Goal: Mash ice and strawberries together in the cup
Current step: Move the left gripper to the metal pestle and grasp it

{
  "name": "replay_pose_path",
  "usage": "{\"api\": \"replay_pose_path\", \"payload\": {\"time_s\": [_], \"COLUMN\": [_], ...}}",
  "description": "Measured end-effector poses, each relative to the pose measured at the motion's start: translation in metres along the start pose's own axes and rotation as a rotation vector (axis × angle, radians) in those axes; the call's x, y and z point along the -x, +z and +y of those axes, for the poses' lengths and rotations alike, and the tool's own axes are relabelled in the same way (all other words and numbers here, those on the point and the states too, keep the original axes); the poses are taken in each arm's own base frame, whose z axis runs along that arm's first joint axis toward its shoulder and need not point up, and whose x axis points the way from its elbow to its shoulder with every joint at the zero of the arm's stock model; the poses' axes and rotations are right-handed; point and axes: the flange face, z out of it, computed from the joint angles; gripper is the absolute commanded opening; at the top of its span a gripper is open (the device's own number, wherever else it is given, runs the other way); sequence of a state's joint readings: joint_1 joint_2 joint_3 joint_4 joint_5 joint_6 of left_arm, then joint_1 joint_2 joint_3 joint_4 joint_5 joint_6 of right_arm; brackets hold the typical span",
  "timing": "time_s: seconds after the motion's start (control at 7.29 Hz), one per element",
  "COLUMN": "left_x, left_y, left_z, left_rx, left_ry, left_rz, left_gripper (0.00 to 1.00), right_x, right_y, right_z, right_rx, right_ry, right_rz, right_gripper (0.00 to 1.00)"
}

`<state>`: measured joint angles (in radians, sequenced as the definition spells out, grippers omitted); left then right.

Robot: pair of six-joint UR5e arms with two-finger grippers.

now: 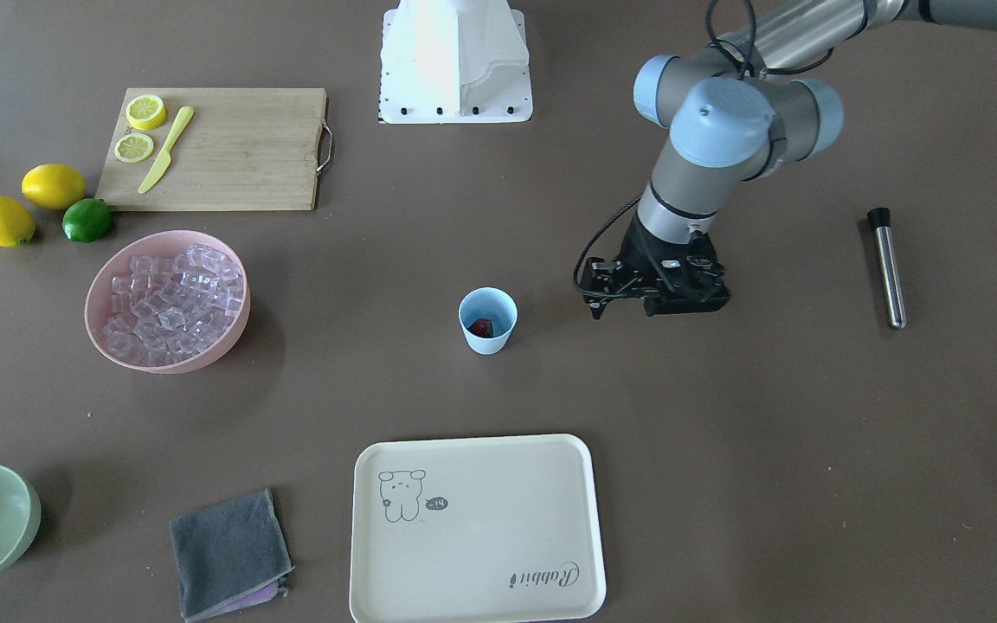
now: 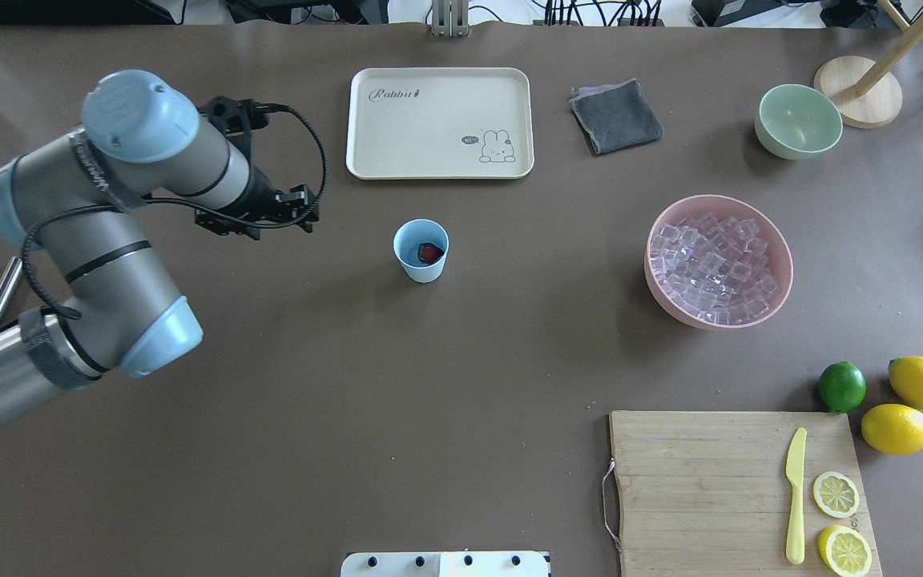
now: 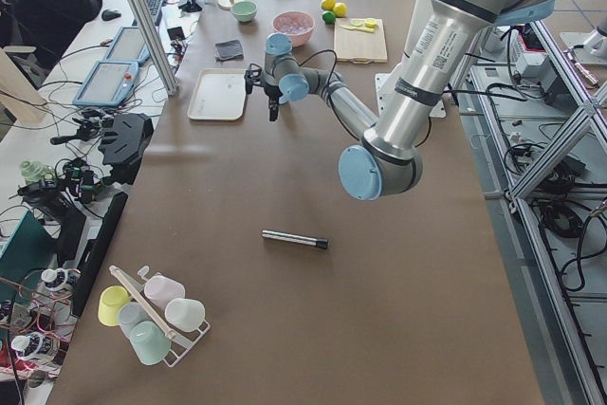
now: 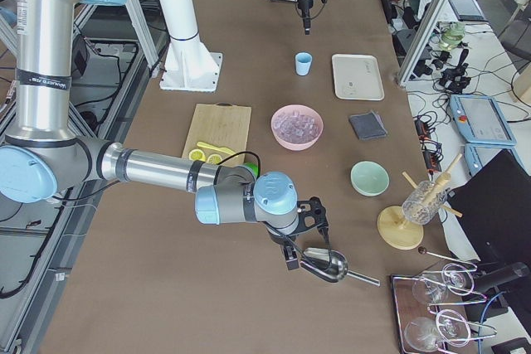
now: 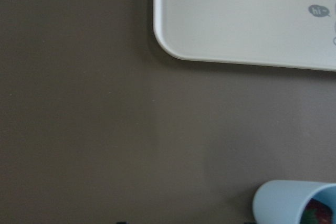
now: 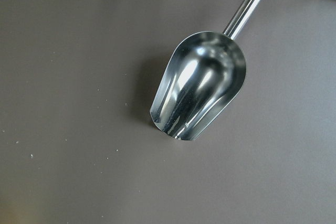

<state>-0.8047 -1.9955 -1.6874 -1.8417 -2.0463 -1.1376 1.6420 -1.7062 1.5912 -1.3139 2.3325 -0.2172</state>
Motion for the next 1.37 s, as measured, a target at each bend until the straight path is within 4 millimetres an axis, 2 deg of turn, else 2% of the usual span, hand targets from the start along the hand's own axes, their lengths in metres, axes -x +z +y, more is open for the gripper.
{"api": "replay_pose_path", "payload": {"time_s": [0.14, 0.27, 0.41, 0.55, 0.69, 0.82, 1.1, 1.37], "left_x": [0.095, 0.181, 0.255, 0.309, 0.343, 0.364, 0.382, 0.381], "left_y": [-0.010, -0.022, -0.032, -0.036, -0.034, -0.027, -0.002, 0.015], "left_z": [-0.014, -0.019, -0.015, -0.006, -0.001, 0.000, -0.006, -0.007], "left_rx": [0.014, 0.021, 0.035, 0.052, 0.059, 0.054, 0.039, 0.018], "left_ry": [0.038, 0.082, 0.120, 0.155, 0.176, 0.185, 0.193, 0.199], "left_rz": [-0.030, -0.069, -0.107, -0.135, -0.148, -0.148, -0.132, -0.100], "left_gripper": [0.83, 0.83, 0.83, 0.83, 0.83, 0.84, 0.84, 0.84], "right_x": [0.000, 0.000, 0.000, 0.001, 0.001, 0.001, 0.000, -0.004], "right_y": [0.000, 0.000, 0.000, -0.001, -0.001, -0.001, -0.001, -0.002], "right_z": [-0.001, -0.001, -0.002, -0.002, -0.002, -0.002, -0.001, 0.004], "right_rx": [0.000, 0.000, -0.001, -0.002, -0.003, -0.003, -0.003, -0.004], "right_ry": [-0.003, -0.003, -0.004, -0.003, -0.003, -0.004, -0.002, 0.007], "right_rz": [0.001, -0.001, -0.004, -0.006, -0.007, -0.007, -0.005, 0.004], "right_gripper": [0.99, 0.99, 0.99, 0.99, 0.99, 0.99, 0.99, 0.99]}}
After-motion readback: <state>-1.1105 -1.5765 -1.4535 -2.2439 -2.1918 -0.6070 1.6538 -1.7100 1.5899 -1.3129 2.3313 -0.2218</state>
